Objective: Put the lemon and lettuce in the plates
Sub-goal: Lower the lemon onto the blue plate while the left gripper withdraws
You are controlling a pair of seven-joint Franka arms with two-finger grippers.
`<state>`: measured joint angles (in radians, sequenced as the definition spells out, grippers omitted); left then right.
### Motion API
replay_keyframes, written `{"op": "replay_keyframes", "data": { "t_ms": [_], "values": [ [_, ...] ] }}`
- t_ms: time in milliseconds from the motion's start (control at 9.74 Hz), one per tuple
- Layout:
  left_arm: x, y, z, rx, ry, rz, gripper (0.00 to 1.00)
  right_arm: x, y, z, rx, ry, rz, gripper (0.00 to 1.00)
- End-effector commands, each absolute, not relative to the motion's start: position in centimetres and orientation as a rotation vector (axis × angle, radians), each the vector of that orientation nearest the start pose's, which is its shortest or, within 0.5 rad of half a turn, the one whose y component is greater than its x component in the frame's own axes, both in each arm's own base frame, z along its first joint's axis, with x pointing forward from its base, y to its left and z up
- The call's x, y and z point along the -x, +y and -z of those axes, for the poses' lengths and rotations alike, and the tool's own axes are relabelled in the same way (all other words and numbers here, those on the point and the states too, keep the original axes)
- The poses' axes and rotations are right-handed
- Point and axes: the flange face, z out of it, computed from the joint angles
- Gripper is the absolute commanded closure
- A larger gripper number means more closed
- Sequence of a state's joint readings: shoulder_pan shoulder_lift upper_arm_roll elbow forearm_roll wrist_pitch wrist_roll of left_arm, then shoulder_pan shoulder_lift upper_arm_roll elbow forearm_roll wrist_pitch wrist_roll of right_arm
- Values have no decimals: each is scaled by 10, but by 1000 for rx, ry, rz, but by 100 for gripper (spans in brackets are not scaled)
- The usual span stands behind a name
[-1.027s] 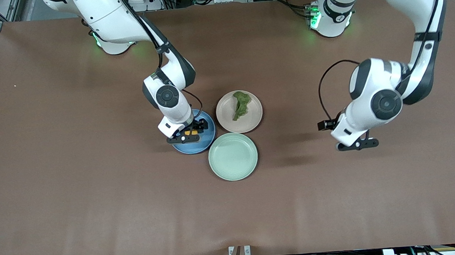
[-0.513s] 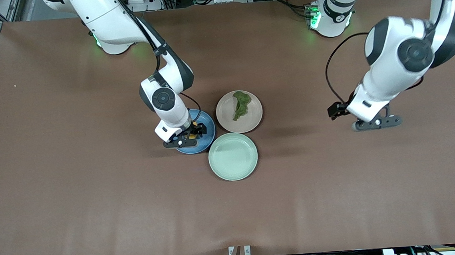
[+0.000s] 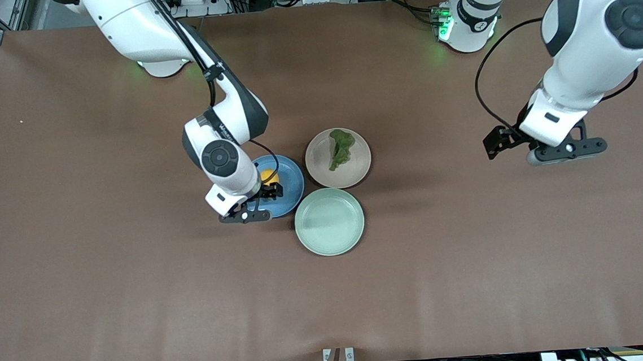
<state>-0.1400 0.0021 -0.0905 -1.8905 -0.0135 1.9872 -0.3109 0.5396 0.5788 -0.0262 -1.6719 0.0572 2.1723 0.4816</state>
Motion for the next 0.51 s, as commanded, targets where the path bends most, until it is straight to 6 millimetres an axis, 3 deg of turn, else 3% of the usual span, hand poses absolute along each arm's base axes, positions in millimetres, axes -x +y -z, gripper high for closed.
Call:
{"op": "replay_keyframes", "data": {
  "t_ms": [0, 205, 411],
  "values": [
    [-558, -125, -556, 3221, -140, 156, 0, -600, 318, -282, 3152, -85, -175, 0],
    [-566, -123, -592, 3215, -140, 265, 0, -617, 298, -299, 3145, -129, -181, 0],
    [-563, -124, -599, 3211, -129, 218, 0, -635, 269, -317, 3137, -171, -210, 0]
  ]
}}
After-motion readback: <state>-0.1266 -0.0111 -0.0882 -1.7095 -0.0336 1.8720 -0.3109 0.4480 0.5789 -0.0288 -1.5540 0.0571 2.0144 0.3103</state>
